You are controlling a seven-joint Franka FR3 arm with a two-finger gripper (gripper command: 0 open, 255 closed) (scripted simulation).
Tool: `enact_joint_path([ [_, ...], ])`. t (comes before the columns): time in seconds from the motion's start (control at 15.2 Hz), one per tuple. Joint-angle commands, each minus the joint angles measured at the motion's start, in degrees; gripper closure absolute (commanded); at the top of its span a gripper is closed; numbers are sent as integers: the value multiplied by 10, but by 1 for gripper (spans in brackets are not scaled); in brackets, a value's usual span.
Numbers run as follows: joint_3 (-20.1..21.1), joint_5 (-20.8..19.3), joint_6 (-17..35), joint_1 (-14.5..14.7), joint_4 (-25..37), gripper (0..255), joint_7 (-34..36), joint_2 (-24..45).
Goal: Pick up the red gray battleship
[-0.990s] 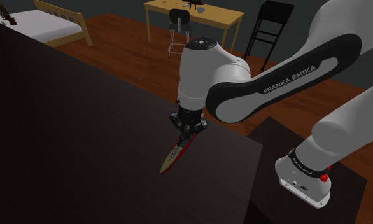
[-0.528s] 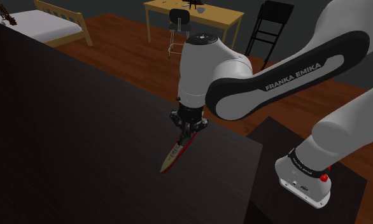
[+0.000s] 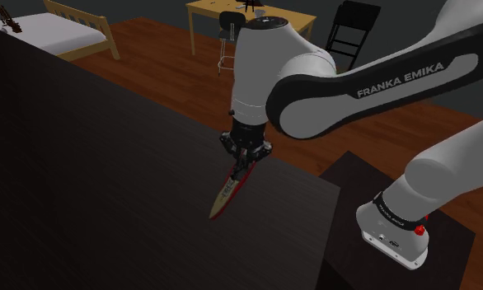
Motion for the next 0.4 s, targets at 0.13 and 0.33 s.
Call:
enact_joint_path([
  [0.13, -16, 14, -37, 8, 19, 255, -11, -22],
  [0.33, -20, 16, -46, 9, 25, 255, -13, -27],
])
